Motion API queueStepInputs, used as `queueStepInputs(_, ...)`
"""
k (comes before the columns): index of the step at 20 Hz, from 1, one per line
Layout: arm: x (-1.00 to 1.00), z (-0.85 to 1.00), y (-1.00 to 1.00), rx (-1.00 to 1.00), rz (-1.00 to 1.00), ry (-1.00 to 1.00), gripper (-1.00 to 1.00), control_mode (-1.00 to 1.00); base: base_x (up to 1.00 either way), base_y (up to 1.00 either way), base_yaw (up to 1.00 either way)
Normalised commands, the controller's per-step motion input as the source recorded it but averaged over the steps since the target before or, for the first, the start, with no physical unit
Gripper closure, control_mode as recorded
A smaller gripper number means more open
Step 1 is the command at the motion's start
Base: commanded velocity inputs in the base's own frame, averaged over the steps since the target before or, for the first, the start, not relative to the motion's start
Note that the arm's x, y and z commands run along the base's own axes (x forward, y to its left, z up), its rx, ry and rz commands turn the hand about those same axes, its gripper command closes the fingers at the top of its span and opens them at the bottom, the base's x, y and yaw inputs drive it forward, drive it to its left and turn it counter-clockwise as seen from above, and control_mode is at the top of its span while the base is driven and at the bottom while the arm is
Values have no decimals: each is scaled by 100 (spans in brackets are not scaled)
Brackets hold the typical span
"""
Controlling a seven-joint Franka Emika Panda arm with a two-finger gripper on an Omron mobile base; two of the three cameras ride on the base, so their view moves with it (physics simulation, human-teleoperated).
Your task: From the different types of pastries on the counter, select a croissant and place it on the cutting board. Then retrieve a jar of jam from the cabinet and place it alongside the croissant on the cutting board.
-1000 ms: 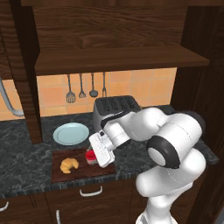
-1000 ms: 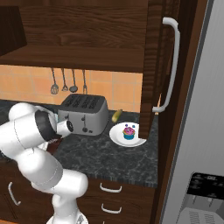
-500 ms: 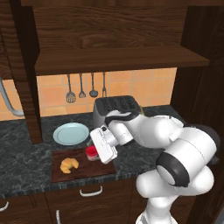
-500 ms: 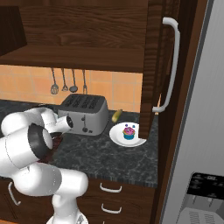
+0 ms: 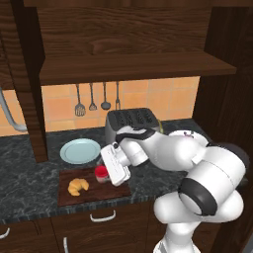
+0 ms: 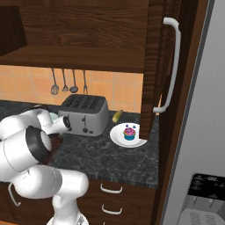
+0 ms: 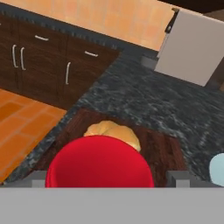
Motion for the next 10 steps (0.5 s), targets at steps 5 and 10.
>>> queueStepInputs(5,14,-39,0,0,2,0,-100,-100,0,0,0)
queueStepInputs(10,27,-44,0,0,2,0,-100,-100,0,0,0)
